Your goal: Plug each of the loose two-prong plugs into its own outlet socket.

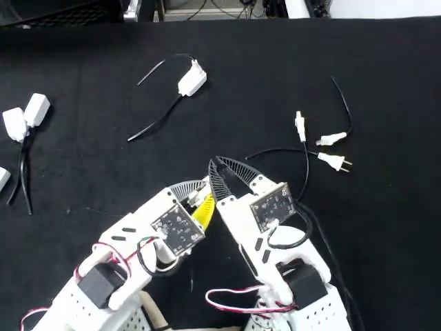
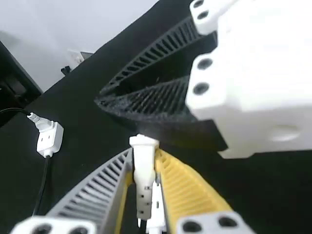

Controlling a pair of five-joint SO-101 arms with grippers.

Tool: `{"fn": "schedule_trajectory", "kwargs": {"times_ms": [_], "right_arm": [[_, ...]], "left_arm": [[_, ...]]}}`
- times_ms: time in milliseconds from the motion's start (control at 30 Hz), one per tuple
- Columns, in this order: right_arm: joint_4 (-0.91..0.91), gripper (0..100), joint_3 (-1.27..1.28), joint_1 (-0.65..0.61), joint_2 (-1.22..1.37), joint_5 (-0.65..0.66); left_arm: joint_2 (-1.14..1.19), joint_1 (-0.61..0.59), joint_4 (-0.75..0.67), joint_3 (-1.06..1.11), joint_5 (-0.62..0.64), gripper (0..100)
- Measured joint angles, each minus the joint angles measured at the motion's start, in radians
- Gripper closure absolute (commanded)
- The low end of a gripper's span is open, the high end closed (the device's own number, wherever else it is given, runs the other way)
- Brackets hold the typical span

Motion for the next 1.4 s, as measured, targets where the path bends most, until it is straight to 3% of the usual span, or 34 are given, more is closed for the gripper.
{"fn": "schedule_trajectory", "kwargs": {"times_ms": [833,1400], "right_arm": [[-0.003,98.6,0.04,0.011,-0.003,0.048],[0.023,98.5,0.115,0.049,0.0,0.061]], "left_arm": [[0.005,0.002,0.014,-0.011,-0.003,97],[-0.046,0.012,0.052,-0.245,-0.006,97]]}}
